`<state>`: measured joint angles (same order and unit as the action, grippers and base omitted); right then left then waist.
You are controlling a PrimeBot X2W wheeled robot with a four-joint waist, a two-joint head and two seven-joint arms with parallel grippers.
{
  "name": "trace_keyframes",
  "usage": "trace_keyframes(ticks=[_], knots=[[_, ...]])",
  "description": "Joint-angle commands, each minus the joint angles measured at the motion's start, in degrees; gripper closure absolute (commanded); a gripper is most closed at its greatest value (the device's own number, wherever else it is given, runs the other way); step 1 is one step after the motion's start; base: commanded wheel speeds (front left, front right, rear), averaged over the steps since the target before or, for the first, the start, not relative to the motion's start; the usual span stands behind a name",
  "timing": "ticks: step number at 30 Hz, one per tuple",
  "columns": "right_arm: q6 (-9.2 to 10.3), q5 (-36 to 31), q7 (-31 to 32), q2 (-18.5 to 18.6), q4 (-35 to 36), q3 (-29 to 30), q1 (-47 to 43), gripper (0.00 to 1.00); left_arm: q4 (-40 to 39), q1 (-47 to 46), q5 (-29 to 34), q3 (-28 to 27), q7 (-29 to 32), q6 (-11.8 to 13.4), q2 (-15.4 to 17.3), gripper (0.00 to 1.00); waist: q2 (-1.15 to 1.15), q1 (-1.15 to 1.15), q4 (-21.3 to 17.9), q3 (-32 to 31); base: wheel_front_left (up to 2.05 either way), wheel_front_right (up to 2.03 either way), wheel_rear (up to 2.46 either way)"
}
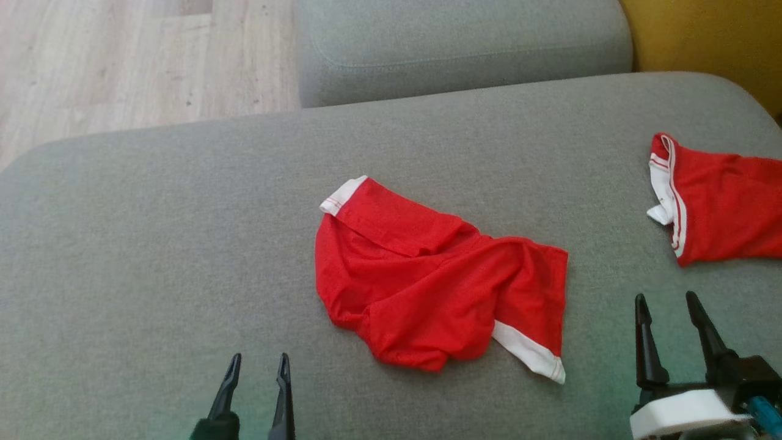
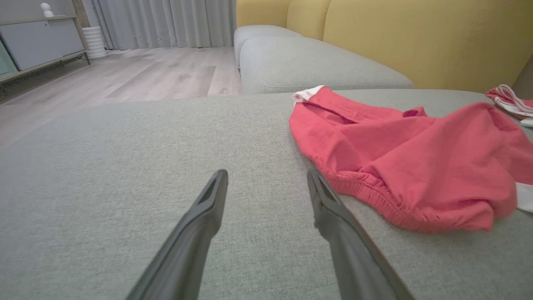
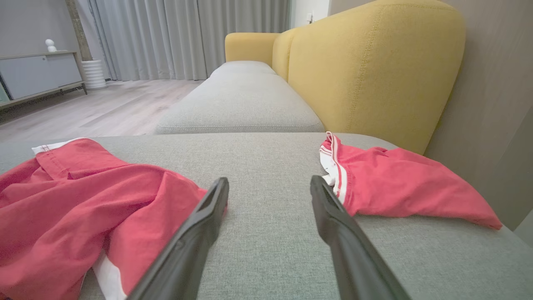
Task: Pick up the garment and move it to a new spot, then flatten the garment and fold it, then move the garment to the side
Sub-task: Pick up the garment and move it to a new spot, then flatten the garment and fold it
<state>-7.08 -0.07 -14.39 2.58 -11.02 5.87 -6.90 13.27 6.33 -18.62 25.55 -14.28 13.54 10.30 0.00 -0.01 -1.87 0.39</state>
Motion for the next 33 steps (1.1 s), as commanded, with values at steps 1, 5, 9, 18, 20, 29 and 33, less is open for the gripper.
trace_keyframes(ticks=[1,5,9,18,20,29,33], knots=[[-0.41,-0.06,-0.61,0.44,1.54,-1.28,1.19,0.0,-1.93,-1.0,0.68,-2.67,-0.7,-0.3,-0.44,0.0,0.0,0.01,0.3,-0.23,0.0,0.0,0.0],[-0.41,0.19,-0.61,0.35,0.7,-1.9,1.18,0.0,-2.34,0.2,2.63,-6.02,-0.71,-1.68,-1.88,0.0,0.0,0.01,0.57,-0.39,0.0,0.0,0.0],[-0.41,0.92,-0.61,0.32,-0.01,-3.03,1.38,0.0,-2.7,1.25,4.26,-9.06,-0.71,-3.41,-2.74,0.0,0.0,0.01,0.72,-0.51,0.0,0.0,0.0],[-0.41,1.74,-0.61,0.31,-1.21,-4.6,1.57,0.0,-2.71,2.28,6.77,-13.73,-0.72,-6.93,-4.71,0.0,0.0,0.01,1.24,-0.58,0.0,0.0,0.0],[-0.41,1.8,-0.61,0.31,-1.28,-4.67,1.63,0.0,-2.67,2.41,7.29,-14.39,-0.72,-7.57,-5.1,0.0,0.0,0.01,1.29,-0.59,0.0,0.0,0.0],[-0.41,2.06,-0.61,0.31,-1.37,-4.97,1.79,0.0,-2.25,2.46,8.92,-16.16,-0.72,-9.33,-6.32,0.0,0.0,0.01,1.49,-0.33,0.0,0.0,0.0],[-0.41,2.06,-0.61,0.31,-1.31,-4.82,1.8,0.0,-2.03,2.36,9.39,-16.88,-0.72,-9.86,-6.71,0.0,0.0,0.01,1.68,-0.23,0.0,0.0,0.0]])
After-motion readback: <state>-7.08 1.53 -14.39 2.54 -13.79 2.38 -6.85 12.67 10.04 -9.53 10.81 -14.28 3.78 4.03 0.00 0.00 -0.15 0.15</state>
